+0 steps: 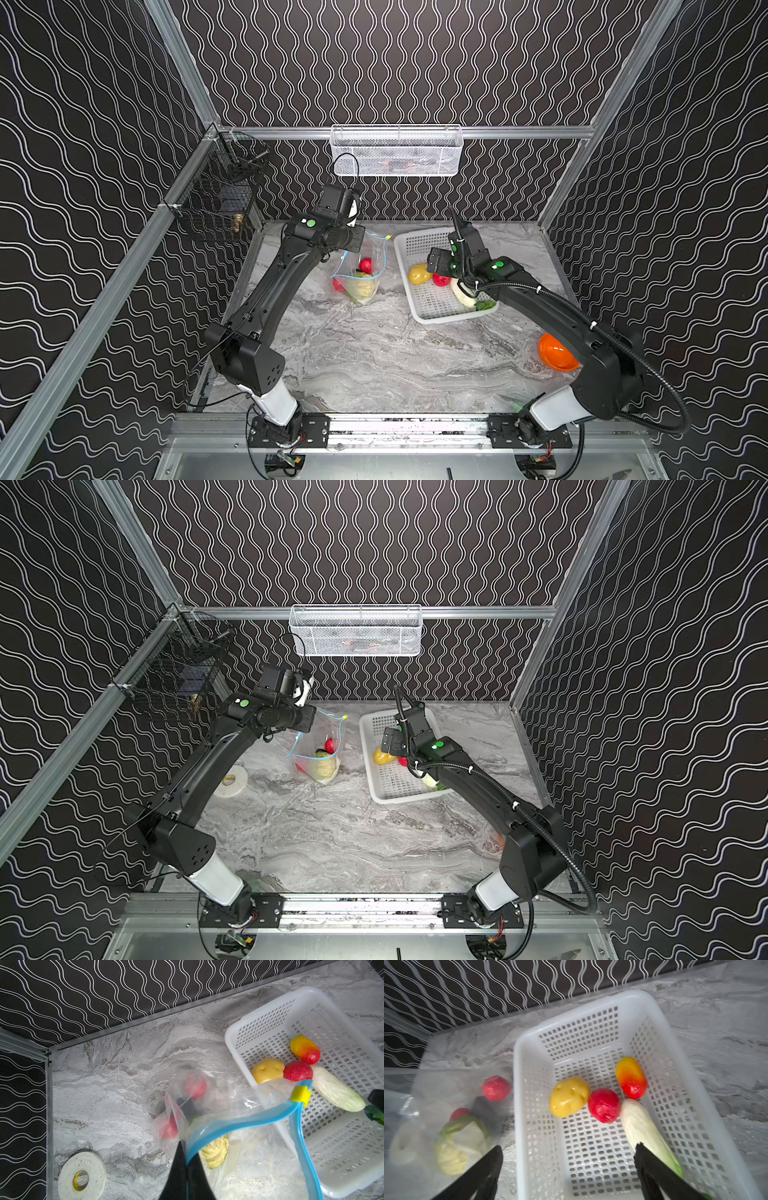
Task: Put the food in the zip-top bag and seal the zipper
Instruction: 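Move the open right gripper back over the basket above the white radish, then lower the right gripper and grasp the white radish in the basket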
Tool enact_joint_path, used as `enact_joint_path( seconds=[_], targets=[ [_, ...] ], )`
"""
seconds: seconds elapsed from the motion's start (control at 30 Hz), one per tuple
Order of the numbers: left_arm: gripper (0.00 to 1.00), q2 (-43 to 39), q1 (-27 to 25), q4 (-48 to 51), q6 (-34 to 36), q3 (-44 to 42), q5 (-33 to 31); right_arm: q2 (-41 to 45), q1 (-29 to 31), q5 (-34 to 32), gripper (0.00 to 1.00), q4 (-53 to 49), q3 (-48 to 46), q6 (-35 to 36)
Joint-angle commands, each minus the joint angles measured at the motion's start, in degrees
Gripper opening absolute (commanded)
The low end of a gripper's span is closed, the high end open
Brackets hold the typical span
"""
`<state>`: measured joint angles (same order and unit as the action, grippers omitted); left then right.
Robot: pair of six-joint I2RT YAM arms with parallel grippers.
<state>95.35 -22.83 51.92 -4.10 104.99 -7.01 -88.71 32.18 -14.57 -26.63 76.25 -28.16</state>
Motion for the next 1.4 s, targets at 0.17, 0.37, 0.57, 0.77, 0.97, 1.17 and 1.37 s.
enact_joint_path(
  seconds=[0.17, 0.37, 0.57, 0.77, 0.97, 1.17, 1.37],
  targets=[
    [0.0, -1.09, 0.09, -1.29, 0.55, -1.02, 0.48, -3.49, -1.25, -1.42, 0.99, -7.87, 3.82, 3.57],
    [0.0, -1.82, 0.14, -1.73, 0.45, -1.89, 0.59, -6.47, -3.9, -0.77, 0.99, -12.39, 6.1, 3.64],
    [0.0, -2.09, 0.21, -1.73, 0.42, -2.02, 0.41, -7.39, -5.96, 1.81, 0.99, -11.16, 4.81, 4.0],
    [0.0, -2.02, 0.48, -1.8, 0.37, -2.17, 0.74, -9.34, -6.61, 2.44, 0.99, -11.34, 4.28, 4.9],
    [0.0, -1.31, 0.44, -1.55, 0.35, -1.45, 0.74, -12.04, -6.69, 2.72, 0.99, -12.47, 4.78, 5.65],
    [0.0, -0.96, 0.51, -1.34, 0.24, -1.25, 1.12, -14.4, -6.7, 1.85, 0.99, -13.06, 5.12, 6.6],
    [0.0, -0.87, 0.51, -1.56, 0.4, -1.47, 0.85, -18.06, -6.72, 0.49, 0.99, -14.94, 6.52, 7.34]
  ],
)
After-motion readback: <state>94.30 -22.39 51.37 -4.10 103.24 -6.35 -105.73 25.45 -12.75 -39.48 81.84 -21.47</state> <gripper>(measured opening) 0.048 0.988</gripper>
